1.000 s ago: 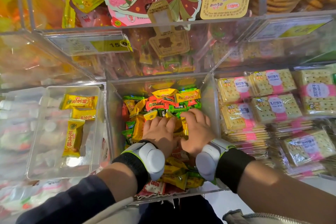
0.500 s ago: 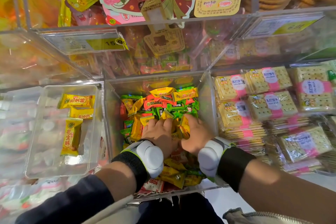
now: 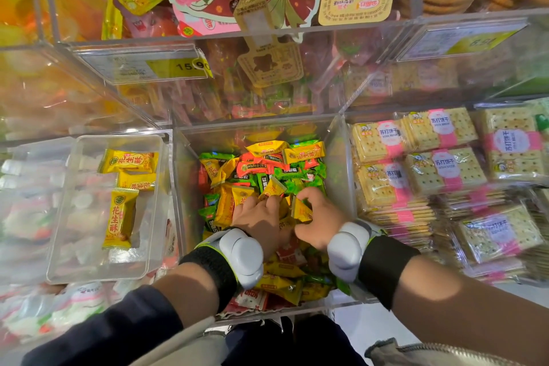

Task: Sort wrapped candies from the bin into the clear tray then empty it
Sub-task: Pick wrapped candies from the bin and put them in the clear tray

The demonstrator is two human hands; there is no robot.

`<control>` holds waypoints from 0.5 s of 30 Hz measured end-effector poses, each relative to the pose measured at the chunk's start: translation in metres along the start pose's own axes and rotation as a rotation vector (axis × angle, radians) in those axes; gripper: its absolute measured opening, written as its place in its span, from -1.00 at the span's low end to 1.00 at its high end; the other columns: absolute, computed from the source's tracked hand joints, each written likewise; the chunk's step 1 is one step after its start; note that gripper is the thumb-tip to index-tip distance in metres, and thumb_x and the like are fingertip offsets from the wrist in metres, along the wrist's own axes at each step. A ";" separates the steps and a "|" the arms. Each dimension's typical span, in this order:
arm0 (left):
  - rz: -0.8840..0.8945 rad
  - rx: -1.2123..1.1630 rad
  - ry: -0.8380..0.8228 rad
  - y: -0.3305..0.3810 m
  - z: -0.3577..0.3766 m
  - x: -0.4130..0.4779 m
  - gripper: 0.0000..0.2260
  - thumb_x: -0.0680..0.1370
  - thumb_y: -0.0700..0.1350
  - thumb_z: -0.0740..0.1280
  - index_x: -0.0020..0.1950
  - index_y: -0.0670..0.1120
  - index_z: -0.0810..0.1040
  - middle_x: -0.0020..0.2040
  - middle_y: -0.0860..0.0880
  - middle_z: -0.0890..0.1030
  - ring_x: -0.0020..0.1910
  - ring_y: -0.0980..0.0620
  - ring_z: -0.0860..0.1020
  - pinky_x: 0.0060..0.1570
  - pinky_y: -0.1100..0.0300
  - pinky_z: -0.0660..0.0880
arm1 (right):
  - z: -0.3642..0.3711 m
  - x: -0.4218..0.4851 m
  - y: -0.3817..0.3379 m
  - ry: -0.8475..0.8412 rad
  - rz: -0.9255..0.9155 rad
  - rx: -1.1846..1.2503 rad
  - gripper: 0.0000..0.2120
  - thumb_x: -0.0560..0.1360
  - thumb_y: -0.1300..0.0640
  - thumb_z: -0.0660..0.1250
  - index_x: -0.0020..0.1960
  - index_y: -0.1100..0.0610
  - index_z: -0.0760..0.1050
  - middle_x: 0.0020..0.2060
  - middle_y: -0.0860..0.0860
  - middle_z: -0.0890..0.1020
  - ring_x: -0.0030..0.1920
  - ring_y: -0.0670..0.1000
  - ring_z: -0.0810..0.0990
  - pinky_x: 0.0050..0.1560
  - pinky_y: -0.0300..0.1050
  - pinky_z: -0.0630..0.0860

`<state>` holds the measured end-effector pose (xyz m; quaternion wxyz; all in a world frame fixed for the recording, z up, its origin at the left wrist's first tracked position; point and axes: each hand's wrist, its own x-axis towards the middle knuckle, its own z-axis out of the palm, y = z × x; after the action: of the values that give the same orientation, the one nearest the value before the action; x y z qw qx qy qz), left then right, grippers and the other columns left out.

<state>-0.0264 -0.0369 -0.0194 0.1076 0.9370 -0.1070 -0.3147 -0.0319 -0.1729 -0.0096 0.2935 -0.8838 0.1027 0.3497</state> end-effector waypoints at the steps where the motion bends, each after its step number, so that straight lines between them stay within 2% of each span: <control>1: 0.009 -0.024 0.004 0.000 0.000 -0.001 -0.48 0.51 0.16 0.19 0.39 -0.03 0.18 0.32 -0.09 0.42 0.32 -0.14 0.24 0.23 -0.01 0.20 | 0.000 -0.001 0.000 0.004 0.001 0.017 -0.46 0.40 0.14 0.31 0.33 -0.02 0.23 0.19 0.03 0.43 -0.05 0.10 0.53 -0.18 -0.20 0.38; 3: 0.028 -0.057 0.024 -0.001 -0.001 -0.002 -0.47 0.50 0.13 0.21 0.39 -0.02 0.17 0.33 -0.09 0.41 0.32 -0.15 0.25 0.23 -0.01 0.21 | 0.000 -0.003 -0.001 0.027 -0.005 0.029 -0.47 0.39 0.16 0.33 0.32 -0.01 0.27 0.29 0.05 0.33 0.09 0.09 0.49 -0.08 -0.21 0.36; 5: 0.036 -0.070 0.030 -0.003 -0.003 -0.002 -0.46 0.50 0.11 0.23 0.40 -0.02 0.16 0.34 -0.10 0.41 0.32 -0.14 0.26 0.24 -0.01 0.21 | 0.000 -0.004 -0.002 0.033 -0.024 0.022 -0.47 0.37 0.15 0.33 0.31 -0.01 0.30 0.28 0.04 0.30 0.07 0.05 0.47 -0.05 -0.23 0.36; 9: 0.049 -0.077 0.015 -0.007 -0.006 -0.003 -0.42 0.50 0.14 0.24 0.43 -0.02 0.13 0.36 -0.11 0.39 0.35 -0.14 0.27 0.28 -0.02 0.22 | -0.003 -0.003 -0.002 -0.016 -0.022 0.046 -0.43 0.37 0.12 0.34 0.36 -0.01 0.28 0.31 0.01 0.38 0.20 0.03 0.47 0.03 -0.25 0.39; 12: 0.077 -0.126 0.023 -0.009 -0.007 -0.006 -0.40 0.50 0.15 0.25 0.44 -0.01 0.12 0.40 -0.11 0.36 0.37 -0.14 0.26 0.30 -0.03 0.23 | -0.005 -0.002 -0.002 -0.015 0.011 0.055 -0.41 0.38 0.06 0.33 0.37 -0.03 0.24 0.25 0.04 0.49 0.13 0.09 0.55 0.02 -0.13 0.53; 15: 0.115 -0.242 0.024 -0.010 -0.008 -0.009 -0.37 0.49 0.13 0.30 0.45 -0.01 0.11 0.40 -0.13 0.33 0.34 -0.15 0.33 0.23 0.01 0.34 | -0.005 -0.002 -0.003 -0.004 0.029 0.062 -0.38 0.37 0.02 0.34 0.39 -0.03 0.22 0.20 0.07 0.54 0.09 0.12 0.58 0.05 -0.04 0.57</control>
<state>-0.0274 -0.0243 -0.0112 0.2391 0.9132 -0.1204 -0.3073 -0.0291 -0.1740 -0.0044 0.3156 -0.8720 0.1259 0.3523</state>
